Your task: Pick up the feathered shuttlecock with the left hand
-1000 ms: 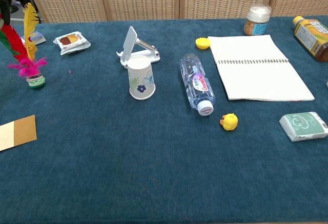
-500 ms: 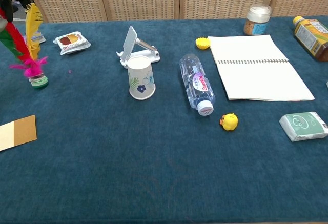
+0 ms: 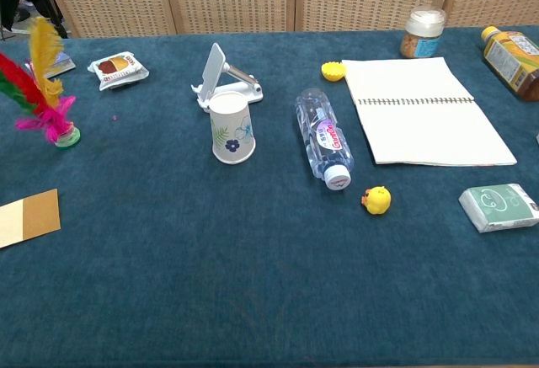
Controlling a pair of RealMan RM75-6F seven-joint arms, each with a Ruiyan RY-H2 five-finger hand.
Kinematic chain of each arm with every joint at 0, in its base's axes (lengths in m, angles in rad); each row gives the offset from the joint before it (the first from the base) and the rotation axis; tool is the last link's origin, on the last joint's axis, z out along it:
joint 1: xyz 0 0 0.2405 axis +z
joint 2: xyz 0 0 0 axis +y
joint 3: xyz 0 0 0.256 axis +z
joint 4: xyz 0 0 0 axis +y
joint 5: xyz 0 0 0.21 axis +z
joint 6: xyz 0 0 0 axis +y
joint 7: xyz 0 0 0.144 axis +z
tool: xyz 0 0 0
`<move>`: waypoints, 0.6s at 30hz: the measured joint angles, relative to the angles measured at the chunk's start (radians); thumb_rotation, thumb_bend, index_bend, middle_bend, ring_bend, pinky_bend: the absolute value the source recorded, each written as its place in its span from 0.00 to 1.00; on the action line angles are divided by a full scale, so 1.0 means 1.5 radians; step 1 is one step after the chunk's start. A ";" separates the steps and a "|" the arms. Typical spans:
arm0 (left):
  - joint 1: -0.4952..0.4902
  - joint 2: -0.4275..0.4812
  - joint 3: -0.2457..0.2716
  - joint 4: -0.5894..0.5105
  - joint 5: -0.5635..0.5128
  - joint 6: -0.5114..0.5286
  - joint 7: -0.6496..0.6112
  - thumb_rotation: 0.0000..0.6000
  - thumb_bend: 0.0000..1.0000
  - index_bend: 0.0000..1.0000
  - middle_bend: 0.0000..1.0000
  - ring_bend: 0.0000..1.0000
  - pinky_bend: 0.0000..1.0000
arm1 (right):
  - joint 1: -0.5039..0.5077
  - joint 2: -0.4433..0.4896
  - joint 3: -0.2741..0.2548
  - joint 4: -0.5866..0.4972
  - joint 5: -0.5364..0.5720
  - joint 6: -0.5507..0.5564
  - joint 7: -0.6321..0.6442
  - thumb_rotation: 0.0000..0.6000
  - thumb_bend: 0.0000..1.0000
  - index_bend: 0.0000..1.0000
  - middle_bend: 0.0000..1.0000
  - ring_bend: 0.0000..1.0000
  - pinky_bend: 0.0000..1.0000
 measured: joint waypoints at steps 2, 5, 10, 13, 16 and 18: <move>0.001 0.005 -0.001 -0.010 0.006 0.006 -0.003 1.00 0.40 0.16 0.00 0.00 0.00 | 0.000 0.000 0.000 0.000 0.000 0.000 0.000 1.00 0.00 0.00 0.00 0.00 0.00; 0.005 0.017 -0.005 -0.034 0.018 0.021 -0.008 1.00 0.37 0.12 0.00 0.00 0.00 | 0.000 0.000 0.000 0.000 0.000 -0.001 -0.001 1.00 0.00 0.00 0.00 0.00 0.00; 0.016 0.043 -0.009 -0.083 0.045 0.052 -0.021 1.00 0.36 0.10 0.00 0.00 0.00 | 0.000 -0.001 -0.001 0.000 -0.002 -0.001 -0.003 1.00 0.00 0.00 0.00 0.00 0.00; 0.037 0.071 -0.003 -0.124 0.067 0.076 -0.038 1.00 0.34 0.09 0.00 0.00 0.00 | -0.001 0.001 -0.001 -0.002 -0.002 0.002 -0.001 1.00 0.00 0.00 0.00 0.00 0.00; 0.073 0.105 0.019 -0.165 0.092 0.098 -0.070 1.00 0.32 0.09 0.00 0.00 0.00 | -0.002 0.003 0.001 -0.004 0.000 0.004 0.000 1.00 0.00 0.00 0.00 0.00 0.00; 0.102 0.128 0.044 -0.188 0.110 0.112 -0.095 1.00 0.30 0.09 0.00 0.00 0.00 | -0.002 0.003 0.002 -0.005 0.001 0.005 0.000 1.00 0.00 0.00 0.00 0.00 0.00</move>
